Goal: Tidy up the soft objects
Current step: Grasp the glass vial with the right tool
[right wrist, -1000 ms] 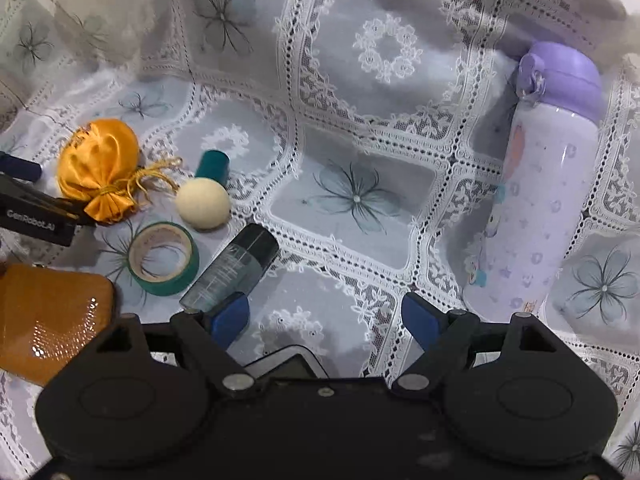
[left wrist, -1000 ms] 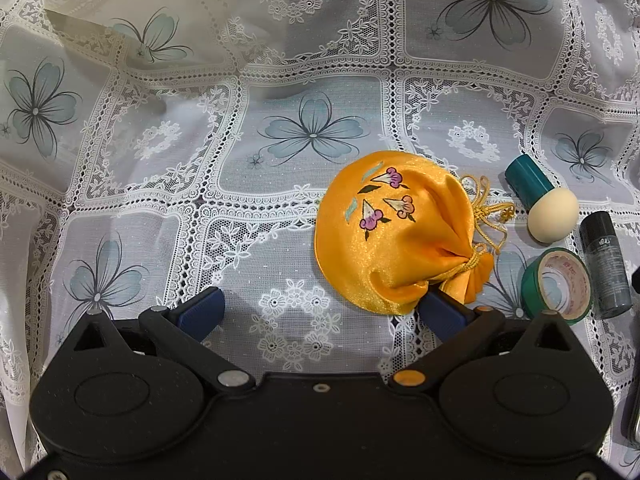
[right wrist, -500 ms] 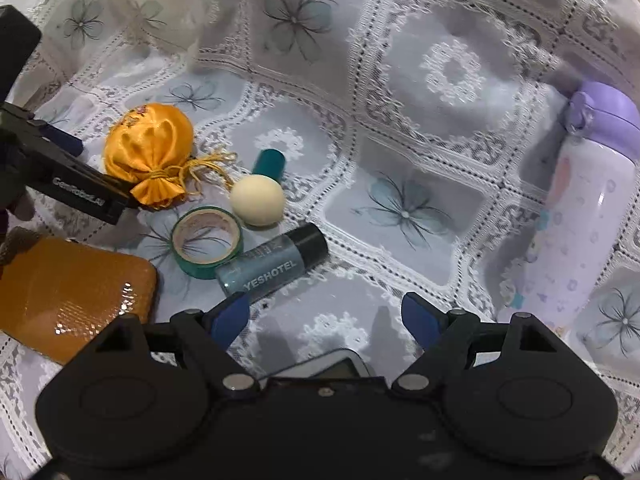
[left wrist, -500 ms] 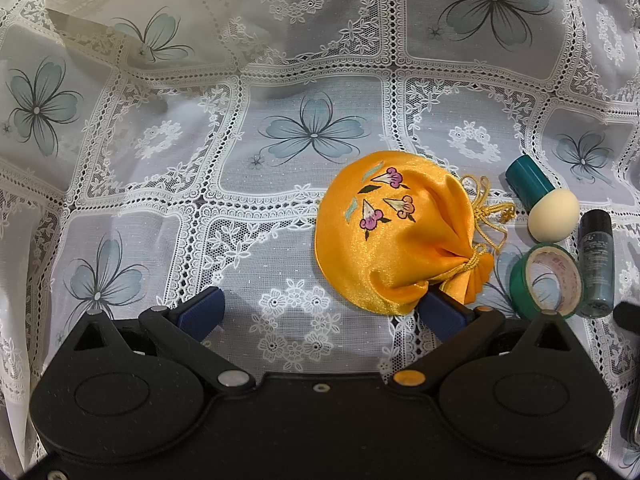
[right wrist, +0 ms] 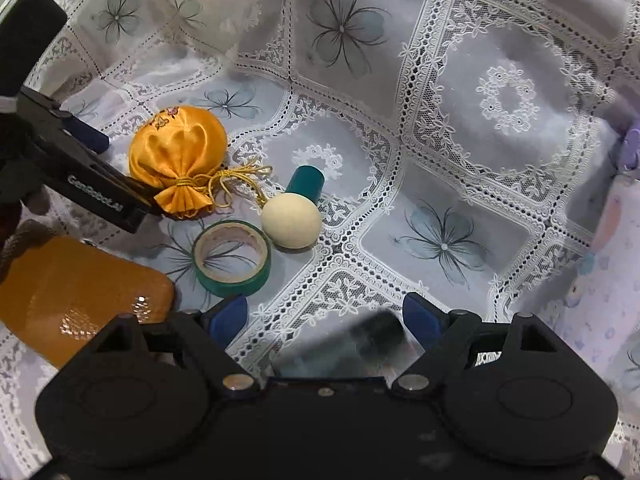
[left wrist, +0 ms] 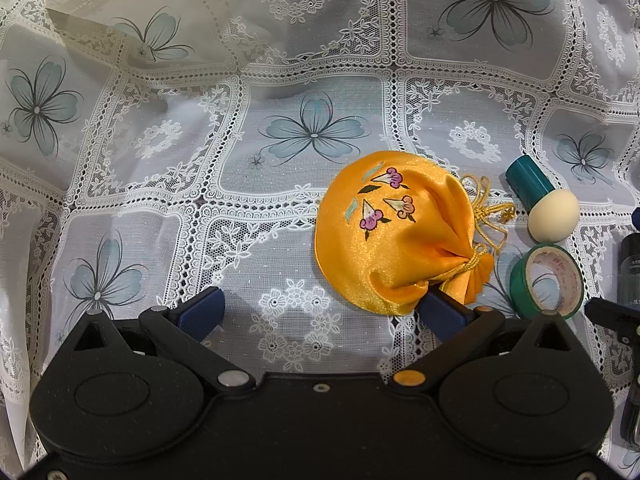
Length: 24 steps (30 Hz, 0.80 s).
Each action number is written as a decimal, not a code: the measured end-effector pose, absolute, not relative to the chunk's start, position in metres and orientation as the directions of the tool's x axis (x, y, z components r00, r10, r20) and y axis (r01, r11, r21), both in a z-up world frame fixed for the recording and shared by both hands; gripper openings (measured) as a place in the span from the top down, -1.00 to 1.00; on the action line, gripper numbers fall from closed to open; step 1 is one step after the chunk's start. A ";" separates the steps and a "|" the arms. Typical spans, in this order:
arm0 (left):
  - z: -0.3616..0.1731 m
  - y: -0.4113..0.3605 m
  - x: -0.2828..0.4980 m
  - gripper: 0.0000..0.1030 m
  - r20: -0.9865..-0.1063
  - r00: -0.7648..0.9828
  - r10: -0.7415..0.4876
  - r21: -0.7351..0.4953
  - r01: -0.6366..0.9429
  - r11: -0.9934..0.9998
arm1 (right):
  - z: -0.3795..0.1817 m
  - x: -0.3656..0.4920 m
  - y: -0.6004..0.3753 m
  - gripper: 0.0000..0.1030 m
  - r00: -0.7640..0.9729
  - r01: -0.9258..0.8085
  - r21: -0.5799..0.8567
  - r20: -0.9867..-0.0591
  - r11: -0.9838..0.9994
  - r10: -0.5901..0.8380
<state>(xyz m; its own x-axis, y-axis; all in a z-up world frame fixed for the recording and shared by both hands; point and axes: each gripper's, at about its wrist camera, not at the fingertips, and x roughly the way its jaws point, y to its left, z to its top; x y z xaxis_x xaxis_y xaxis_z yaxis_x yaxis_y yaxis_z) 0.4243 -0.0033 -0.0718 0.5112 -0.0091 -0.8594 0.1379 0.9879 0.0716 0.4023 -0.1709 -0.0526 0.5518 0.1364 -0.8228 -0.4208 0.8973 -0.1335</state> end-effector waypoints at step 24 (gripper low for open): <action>-0.072 -0.005 0.424 -0.96 -0.863 0.505 -0.002 0.075 0.131 0.989 | -0.052 0.395 -0.194 -0.44 0.482 -0.556 -0.077 -0.841 0.827 0.246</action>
